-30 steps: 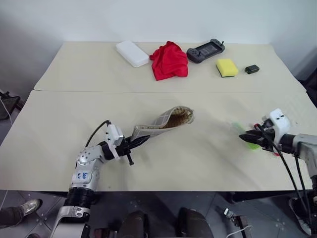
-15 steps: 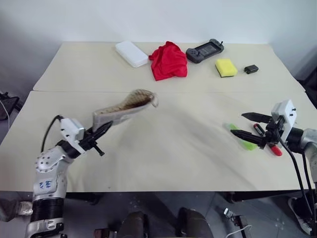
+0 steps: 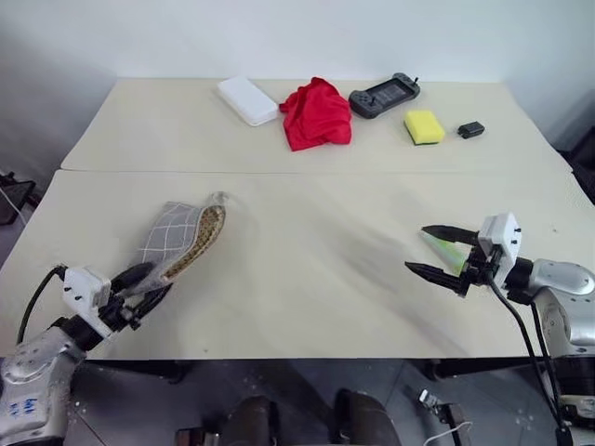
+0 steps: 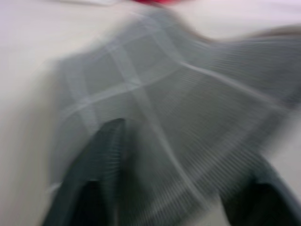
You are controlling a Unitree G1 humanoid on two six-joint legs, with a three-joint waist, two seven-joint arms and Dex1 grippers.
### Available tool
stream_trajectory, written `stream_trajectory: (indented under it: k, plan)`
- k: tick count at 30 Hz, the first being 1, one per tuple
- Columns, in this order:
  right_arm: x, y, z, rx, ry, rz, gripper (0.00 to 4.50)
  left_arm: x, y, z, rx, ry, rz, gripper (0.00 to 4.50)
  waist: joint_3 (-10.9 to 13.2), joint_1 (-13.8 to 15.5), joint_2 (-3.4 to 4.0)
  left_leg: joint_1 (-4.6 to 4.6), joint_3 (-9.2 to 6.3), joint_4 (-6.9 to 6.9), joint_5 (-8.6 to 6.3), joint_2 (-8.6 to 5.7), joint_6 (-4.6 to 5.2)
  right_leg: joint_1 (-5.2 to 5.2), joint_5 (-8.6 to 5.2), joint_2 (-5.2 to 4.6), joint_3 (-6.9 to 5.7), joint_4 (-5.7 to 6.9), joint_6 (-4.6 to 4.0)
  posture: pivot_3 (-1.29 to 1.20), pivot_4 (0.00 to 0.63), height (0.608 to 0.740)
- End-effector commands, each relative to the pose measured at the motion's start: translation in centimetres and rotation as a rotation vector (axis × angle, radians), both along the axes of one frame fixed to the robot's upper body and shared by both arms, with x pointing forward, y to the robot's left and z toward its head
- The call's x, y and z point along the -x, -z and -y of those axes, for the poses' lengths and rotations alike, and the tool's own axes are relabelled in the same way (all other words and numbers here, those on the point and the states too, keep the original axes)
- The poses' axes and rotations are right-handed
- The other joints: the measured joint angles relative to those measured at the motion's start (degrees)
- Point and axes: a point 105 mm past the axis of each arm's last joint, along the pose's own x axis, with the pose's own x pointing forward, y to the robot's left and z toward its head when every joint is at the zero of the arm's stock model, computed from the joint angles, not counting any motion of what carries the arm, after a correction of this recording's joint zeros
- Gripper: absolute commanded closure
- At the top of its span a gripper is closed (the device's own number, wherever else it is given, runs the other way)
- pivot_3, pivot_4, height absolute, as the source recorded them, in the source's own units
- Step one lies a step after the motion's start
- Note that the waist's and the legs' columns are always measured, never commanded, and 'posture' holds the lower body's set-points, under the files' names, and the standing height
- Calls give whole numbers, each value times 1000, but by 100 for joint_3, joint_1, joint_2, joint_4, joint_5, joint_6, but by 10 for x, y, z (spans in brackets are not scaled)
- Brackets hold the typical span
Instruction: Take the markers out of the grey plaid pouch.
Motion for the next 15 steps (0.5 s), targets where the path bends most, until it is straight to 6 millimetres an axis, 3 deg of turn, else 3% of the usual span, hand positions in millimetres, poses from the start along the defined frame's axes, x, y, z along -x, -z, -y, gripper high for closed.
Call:
stream_trajectory:
  k: [1, 5, 7, 11, 15]
  plan:
    - [11, -23, -10, 15, -114, 70, 0, 17, -23, -11, 48, 59, -66, 1074, 5, -44, 7, -1, 1, -1, -1, 3, -1, -3, -2, 1, 0, 0, -3, 0, 150, 740]
    - [19, -31, -19, 43, -186, 97, 0, 24, -39, -19, 54, 75, -110, 1074, 9, -78, 15, 1, 2, -6, -2, 7, -3, -5, -5, 4, -3, 1, -9, 0, 150, 740]
    - [24, -33, -24, 70, -230, 108, 0, 27, -45, -19, -24, 95, -85, 1074, 9, -85, 15, 0, 3, -8, -3, 7, -5, -6, -5, 4, -2, 0, -9, 0, 150, 740]
    - [32, -32, -21, 116, -276, 106, 0, 8, -53, -21, -210, 81, 72, 1074, 12, -50, 19, 2, 8, -19, -3, 4, -5, -9, -5, 5, -2, -3, -10, 0, 150, 740]
    - [25, -28, -11, 138, -248, 132, 0, -2, -49, -15, -219, 92, 125, 1074, 11, -81, 19, 6, 19, -23, -2, -2, -5, -9, -5, 3, 5, -3, -9, 0, 150, 740]
